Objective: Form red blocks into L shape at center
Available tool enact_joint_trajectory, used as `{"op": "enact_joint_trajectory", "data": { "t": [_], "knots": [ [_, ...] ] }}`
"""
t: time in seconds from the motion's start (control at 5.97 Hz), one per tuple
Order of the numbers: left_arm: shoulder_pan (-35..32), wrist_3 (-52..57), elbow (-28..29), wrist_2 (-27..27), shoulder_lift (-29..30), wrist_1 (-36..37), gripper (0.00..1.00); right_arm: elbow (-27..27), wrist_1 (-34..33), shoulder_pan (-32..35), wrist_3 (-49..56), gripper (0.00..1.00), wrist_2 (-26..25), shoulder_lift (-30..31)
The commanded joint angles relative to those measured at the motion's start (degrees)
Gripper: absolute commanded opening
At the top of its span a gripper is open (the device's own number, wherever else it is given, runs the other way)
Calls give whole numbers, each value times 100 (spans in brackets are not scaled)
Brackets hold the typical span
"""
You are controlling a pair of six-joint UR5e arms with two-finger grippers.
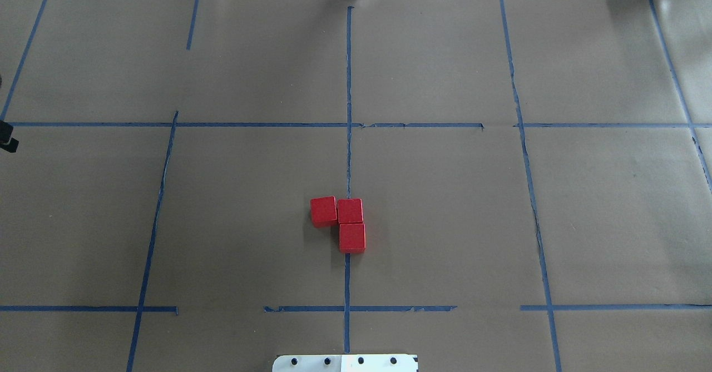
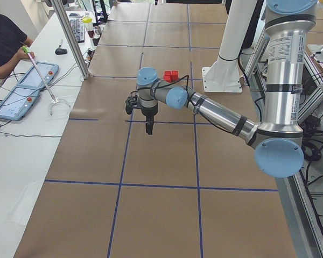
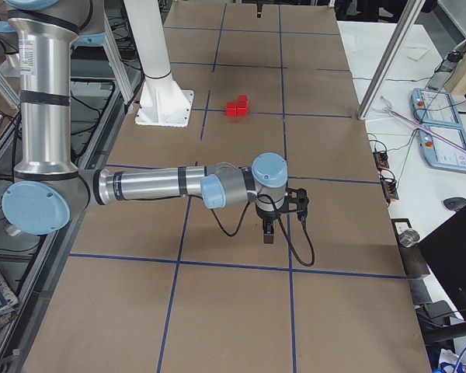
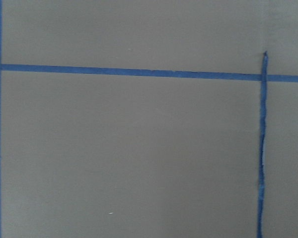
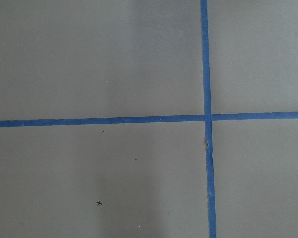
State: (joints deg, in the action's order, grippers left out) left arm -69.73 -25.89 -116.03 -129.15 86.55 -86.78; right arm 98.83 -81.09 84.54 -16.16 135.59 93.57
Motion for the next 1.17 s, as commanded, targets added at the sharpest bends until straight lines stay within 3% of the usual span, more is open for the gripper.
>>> {"op": "enact_joint_trajectory", "data": {
  "t": [0.0,0.17,0.5,1.0],
  "knots": [
    [-652,924,28,-301,-366,56,100,-48,6,36,17,100,20,82],
    [-916,1450,63,-322,-602,65,100,-56,15,36,17,100,20,83],
    [-1627,2574,1006,-339,-640,-5,100,-56,6,62,156,100,264,153],
    [-1728,2633,1180,-708,-675,82,100,-21,59,71,201,100,205,311]
  ]
}}
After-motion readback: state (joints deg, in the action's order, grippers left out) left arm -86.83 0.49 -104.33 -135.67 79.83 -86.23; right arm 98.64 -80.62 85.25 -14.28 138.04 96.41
